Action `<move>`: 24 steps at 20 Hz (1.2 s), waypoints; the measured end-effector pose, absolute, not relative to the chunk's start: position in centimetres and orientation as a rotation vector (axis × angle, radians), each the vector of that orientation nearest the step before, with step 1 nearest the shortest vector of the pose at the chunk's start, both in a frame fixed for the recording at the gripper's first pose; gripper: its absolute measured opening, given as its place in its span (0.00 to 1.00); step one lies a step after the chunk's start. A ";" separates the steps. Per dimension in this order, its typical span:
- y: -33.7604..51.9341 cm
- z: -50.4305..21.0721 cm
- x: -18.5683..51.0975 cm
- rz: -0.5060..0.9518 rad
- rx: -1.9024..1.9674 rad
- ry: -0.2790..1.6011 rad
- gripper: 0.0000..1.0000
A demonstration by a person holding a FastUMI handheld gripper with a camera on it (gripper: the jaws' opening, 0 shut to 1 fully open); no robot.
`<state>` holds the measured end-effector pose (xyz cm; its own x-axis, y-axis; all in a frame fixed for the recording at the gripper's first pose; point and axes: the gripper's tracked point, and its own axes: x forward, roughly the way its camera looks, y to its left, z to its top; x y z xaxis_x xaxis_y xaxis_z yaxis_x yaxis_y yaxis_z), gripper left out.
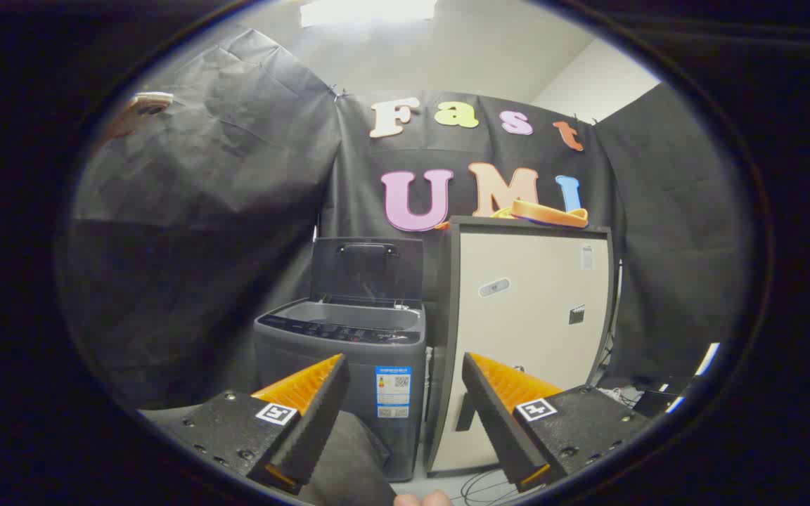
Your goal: Put the clothes into the washing machine and then close the washing machine lid.
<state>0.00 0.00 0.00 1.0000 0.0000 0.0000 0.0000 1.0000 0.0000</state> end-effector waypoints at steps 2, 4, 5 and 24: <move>0.0 0.1 0.0 0.000 -0.001 -0.003 0.97; 0.1 0.2 -0.1 0.001 -0.003 -0.007 0.97; 0.1 0.3 -0.1 0.001 -0.005 -0.008 0.97; -0.2 0.4 -0.1 -0.005 -0.005 -0.015 0.97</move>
<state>-0.06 -0.19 0.43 0.9999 -0.0052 0.0152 0.0053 1.0000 -0.0054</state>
